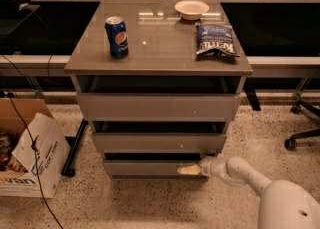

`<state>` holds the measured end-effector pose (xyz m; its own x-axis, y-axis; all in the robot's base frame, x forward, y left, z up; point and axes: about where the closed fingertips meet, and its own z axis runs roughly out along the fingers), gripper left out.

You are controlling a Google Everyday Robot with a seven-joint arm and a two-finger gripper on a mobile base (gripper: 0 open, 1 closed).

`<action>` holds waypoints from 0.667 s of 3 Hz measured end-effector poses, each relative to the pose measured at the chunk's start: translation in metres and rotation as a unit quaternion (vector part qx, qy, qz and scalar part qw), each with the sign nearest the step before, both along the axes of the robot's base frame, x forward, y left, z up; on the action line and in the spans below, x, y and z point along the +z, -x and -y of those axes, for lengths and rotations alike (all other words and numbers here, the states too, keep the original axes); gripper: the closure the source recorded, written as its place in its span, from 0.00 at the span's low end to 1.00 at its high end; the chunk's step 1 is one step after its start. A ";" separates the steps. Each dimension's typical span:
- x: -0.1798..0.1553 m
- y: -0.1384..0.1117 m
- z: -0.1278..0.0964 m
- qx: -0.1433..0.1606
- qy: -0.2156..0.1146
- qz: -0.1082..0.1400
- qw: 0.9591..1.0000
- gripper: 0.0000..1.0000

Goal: Open bottom drawer

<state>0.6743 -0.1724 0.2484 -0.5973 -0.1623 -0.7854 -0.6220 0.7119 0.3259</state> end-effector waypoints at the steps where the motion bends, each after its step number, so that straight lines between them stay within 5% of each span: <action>1: -0.024 -0.007 -0.001 -0.002 -0.003 -0.026 1.000 0.00; 2: -0.035 -0.005 -0.002 0.002 0.019 -0.043 0.999 0.17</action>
Offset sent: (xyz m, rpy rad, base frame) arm -0.0101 0.0066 -0.0497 -0.0971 0.1477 0.0298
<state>0.6791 -0.1709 0.2133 -0.6618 -0.1933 -0.7243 -0.5960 0.7217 0.3520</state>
